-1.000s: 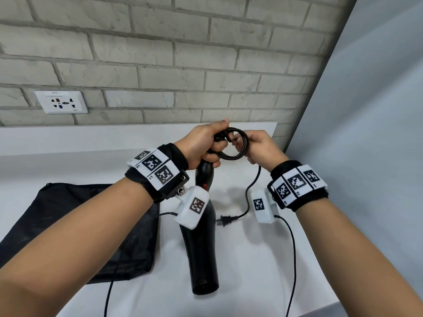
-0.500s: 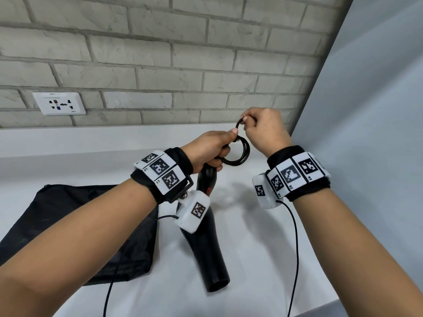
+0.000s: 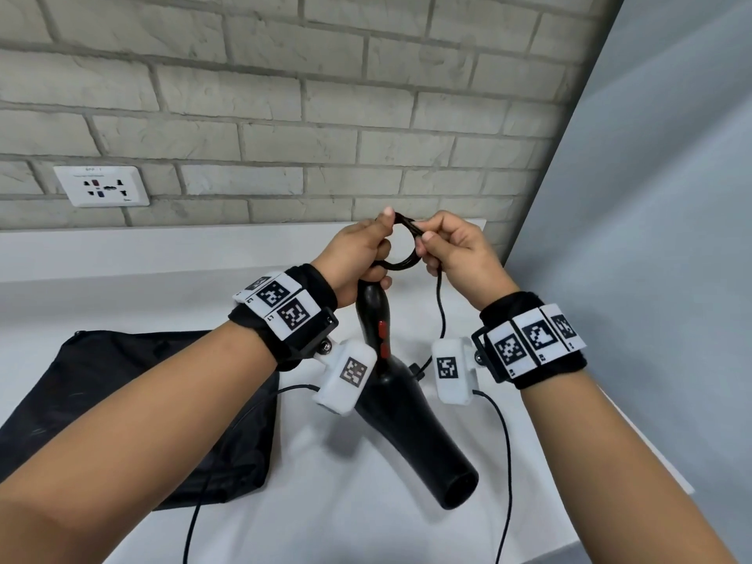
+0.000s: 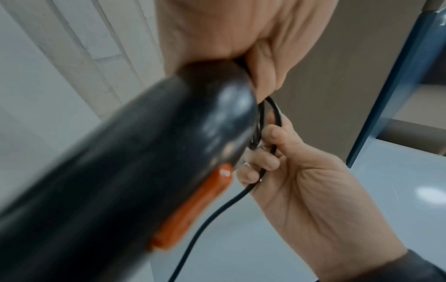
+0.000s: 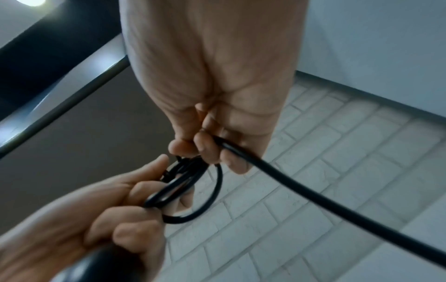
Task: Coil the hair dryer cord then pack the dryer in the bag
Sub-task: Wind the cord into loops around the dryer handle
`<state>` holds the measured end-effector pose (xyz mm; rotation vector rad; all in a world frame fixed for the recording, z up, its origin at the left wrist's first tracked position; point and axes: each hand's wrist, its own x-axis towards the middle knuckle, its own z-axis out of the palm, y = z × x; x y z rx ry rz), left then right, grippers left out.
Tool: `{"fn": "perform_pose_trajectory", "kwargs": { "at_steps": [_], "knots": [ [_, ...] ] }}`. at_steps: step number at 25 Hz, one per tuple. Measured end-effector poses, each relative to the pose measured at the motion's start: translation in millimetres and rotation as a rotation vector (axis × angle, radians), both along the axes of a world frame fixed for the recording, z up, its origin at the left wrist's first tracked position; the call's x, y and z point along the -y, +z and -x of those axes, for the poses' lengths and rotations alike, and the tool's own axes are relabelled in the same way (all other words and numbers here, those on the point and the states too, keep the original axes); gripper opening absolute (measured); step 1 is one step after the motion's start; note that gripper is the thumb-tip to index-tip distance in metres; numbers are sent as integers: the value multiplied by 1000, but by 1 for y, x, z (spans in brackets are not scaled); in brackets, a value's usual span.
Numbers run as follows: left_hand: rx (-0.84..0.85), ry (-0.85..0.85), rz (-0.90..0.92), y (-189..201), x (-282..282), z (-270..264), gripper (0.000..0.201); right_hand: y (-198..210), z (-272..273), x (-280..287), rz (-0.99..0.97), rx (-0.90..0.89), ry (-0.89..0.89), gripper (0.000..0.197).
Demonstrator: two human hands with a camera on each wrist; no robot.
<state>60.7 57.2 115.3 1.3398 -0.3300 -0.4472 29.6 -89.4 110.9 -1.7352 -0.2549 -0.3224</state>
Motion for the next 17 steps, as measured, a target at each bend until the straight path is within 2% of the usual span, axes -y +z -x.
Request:
{"fn": "perform_pose_trajectory", "kwargs": {
  "at_steps": [4,8,12,17],
  "knots": [
    [58,78,-162,3,4,1,41,-7,0,5,98,27,52,28],
    [104,119,-238,-3,4,-1,37,-16,0,3,122,23,29,32],
    [72,171,-131,-9,1,-3,33,-42,-3,2,222,-45,-6,29],
    [23,265,-11,-7,-2,-11,33,-108,-7,22,471,-327,-114,15]
  ]
}}
